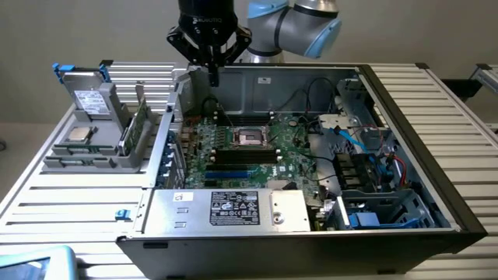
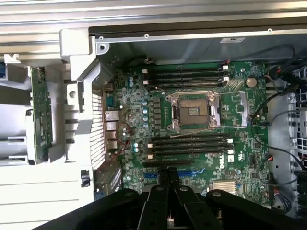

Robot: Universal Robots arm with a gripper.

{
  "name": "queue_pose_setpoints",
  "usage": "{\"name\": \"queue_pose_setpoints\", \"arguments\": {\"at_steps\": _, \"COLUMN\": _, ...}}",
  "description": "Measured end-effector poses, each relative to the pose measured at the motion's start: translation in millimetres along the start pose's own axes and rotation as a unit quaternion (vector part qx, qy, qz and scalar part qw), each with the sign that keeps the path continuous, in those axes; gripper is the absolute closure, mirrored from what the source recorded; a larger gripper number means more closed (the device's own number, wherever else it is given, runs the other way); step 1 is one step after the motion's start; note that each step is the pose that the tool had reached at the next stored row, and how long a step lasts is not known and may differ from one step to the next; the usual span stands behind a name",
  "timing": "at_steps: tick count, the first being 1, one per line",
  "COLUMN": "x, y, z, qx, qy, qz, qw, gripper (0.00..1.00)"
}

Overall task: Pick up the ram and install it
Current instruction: 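Reach for the ram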

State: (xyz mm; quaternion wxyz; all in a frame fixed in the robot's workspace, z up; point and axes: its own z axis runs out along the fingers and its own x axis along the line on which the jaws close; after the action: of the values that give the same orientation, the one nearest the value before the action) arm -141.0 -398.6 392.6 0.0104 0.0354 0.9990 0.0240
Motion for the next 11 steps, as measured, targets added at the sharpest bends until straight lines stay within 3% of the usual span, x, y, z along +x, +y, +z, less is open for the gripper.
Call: {"name": "queue_pose_setpoints", "arguments": {"at_steps": 11, "x": 47.3, "y": -1.8, "z": -1.0, "qx": 0.0000, "qy": 0.0000, "qz": 0.000, "qw": 1.0000, "gripper": 0.89}}
